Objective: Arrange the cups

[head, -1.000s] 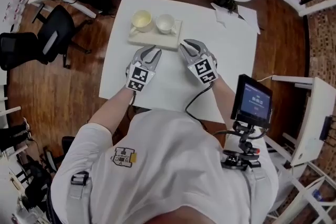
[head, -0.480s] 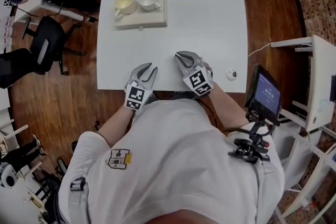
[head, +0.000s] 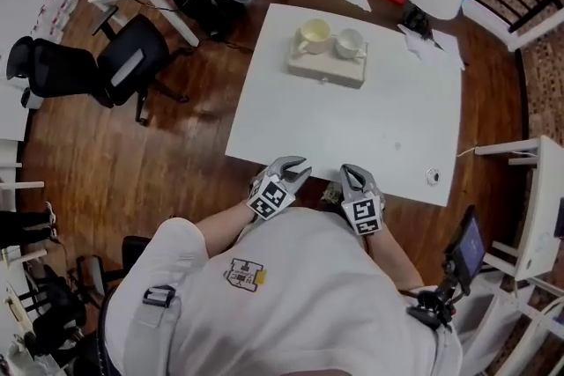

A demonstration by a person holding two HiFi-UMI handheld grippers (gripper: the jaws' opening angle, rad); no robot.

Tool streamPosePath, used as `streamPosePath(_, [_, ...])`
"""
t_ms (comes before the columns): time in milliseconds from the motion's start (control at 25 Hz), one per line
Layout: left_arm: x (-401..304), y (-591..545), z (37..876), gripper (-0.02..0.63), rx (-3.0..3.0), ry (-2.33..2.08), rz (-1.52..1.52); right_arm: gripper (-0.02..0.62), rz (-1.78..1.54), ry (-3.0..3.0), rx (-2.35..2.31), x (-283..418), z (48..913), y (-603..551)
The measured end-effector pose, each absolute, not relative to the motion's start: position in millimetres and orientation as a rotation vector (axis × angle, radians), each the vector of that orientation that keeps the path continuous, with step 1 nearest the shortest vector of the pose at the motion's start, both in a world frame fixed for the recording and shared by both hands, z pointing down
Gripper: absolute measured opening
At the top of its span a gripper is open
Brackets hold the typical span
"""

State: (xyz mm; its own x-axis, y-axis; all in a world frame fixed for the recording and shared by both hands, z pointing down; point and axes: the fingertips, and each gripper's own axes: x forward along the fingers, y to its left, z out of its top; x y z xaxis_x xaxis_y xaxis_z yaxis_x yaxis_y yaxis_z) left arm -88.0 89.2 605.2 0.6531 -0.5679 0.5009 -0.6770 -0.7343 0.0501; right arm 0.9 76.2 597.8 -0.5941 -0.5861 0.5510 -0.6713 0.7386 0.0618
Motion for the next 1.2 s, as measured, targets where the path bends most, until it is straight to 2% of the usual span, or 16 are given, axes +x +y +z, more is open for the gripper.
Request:
streamPosePath(280, [-144.5, 138.2, 602.4, 0.091, 2.656, -0.971, 0.666, 0.000, 0.161, -2.366, 0.929, -61.0, 597.1, 118.3])
streamPosePath(1200, [-105.2, 146.6, 609.0, 0.091, 2.737, -0.858, 0.752, 0.000, 0.161, -2.329, 0.922, -37.4, 606.8, 135.8])
